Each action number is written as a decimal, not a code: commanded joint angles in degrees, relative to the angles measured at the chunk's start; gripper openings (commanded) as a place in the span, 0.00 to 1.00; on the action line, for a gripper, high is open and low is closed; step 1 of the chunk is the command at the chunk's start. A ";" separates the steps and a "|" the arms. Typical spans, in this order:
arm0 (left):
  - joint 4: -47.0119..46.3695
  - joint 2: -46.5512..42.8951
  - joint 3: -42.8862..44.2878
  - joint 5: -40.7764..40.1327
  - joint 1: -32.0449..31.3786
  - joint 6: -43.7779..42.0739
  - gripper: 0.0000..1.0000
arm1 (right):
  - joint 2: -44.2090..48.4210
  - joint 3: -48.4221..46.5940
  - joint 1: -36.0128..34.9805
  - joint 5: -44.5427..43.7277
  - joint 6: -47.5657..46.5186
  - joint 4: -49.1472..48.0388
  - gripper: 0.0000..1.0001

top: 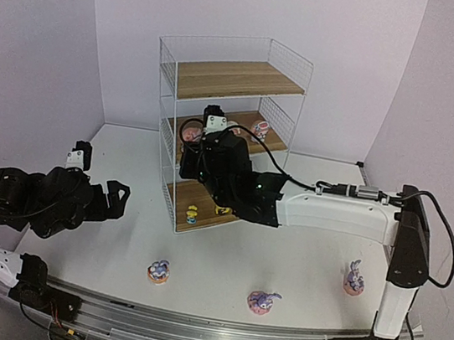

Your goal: Place and organize the plastic toys onto the shelf

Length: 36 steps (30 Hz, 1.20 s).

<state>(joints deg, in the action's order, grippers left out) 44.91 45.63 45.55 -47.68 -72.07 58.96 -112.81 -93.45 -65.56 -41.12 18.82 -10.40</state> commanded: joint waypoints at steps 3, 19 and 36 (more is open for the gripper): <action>-1.34 -0.79 -0.34 -0.28 -0.20 -0.25 1.00 | -1.71 -2.72 -0.34 -2.48 1.96 -3.89 0.35; -2.90 -1.44 -1.35 0.55 -0.22 -1.03 1.00 | -3.63 -4.56 -0.88 -4.30 4.46 -4.95 0.37; -5.15 -1.28 -1.58 1.98 -0.21 -2.26 1.00 | 5.89 3.41 -2.95 -8.32 2.65 -5.10 0.48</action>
<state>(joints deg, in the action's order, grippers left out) 41.87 44.93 44.10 -46.40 -72.07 58.10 -114.85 -93.79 -67.58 -46.87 21.99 -13.66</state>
